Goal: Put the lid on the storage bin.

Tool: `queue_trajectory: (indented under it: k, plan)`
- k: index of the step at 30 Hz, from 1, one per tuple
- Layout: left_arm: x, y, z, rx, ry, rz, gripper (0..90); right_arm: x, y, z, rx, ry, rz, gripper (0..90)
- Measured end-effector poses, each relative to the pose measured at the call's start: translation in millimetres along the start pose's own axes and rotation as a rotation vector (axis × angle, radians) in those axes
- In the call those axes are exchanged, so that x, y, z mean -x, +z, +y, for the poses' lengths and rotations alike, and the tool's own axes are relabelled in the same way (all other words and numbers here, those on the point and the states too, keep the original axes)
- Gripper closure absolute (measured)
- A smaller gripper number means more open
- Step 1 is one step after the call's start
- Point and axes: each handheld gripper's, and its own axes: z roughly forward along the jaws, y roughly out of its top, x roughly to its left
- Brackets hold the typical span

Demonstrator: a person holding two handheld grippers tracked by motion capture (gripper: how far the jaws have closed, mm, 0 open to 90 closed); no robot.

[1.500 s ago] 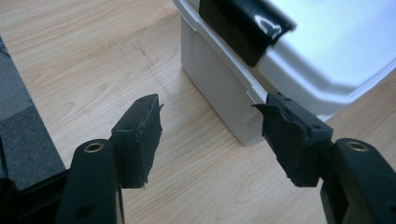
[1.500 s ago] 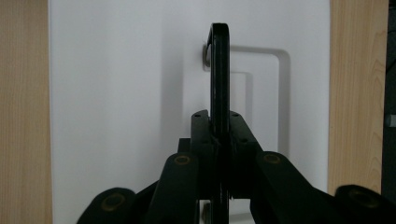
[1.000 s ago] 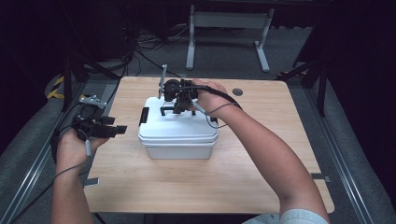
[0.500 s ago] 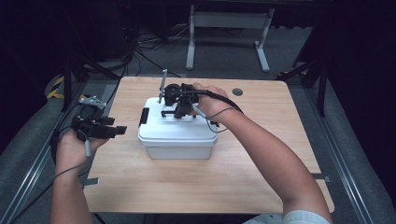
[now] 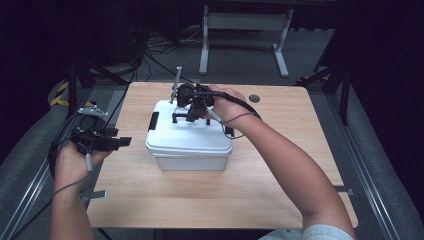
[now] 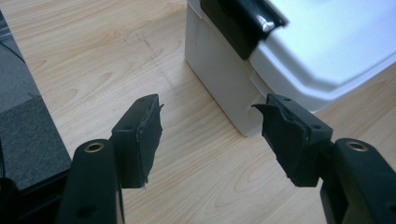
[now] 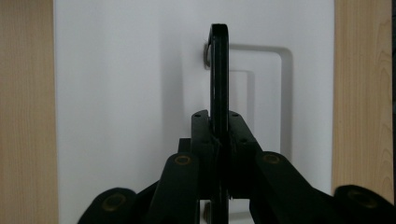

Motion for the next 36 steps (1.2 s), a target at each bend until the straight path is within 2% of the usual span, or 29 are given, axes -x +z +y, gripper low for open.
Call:
queue_trajectory:
  k: [5,11,13,15,19,21,23,27,28,30,31,36]
  plan:
    - [1.5,-1.4,-0.8,-0.001,0.0,0.0,37.7,-4.8,6.5,0.3,-0.036,-0.016,-0.004,84.1]
    - [1.7,-1.1,-1.0,-0.002,-0.002,0.001,37.8,-1.9,15.5,0.9,-0.057,-0.025,-0.022,83.7]
    - [1.9,-0.9,-1.1,-0.002,-0.003,0.001,37.7,-0.1,19.4,1.3,-0.054,-0.009,-0.021,83.3]
    - [1.7,-1.1,-1.2,0.0,0.001,0.001,37.7,0.5,19.8,1.1,-0.048,-0.001,0.003,83.8]
    - [2.8,-1.6,-2.1,-0.002,-0.007,-0.001,37.8,-5.8,19.8,1.0,-0.052,-0.02,-0.011,83.2]
    - [3.3,-2.1,-2.8,-0.004,-0.003,0.002,37.8,-6.9,18.5,0.6,-0.047,-0.015,-0.006,82.2]
    - [3.3,-3.3,-3.1,-0.003,0.002,0.002,37.7,-5.8,15.8,-1.7,-0.011,0.014,0.005,72.3]
    - [2.6,-4.1,-2.4,0.007,-0.002,0.005,37.8,-3.7,2.2,-10.4,0.071,0.06,0.024,64.5]
    - [2.6,-4.1,-2.4,0.007,-0.002,0.005,37.7,-3.7,2.2,-10.4,0.071,0.06,0.024,64.5]
    - [1.9,-3.5,-3.1,0.003,-0.001,0.002,37.7,-3.5,-10.6,-18.5,0.116,0.086,0.021,60.4]
    - [1.9,-3.5,-3.1,0.003,-0.001,0.002,37.7,-3.5,-10.6,-18.5,0.116,0.086,0.021,60.4]
    - [3.8,-4.9,-4.2,0.003,0.0,0.004,37.8,-3.6,-35.3,-37.2,0.186,0.131,0.002,57.4]
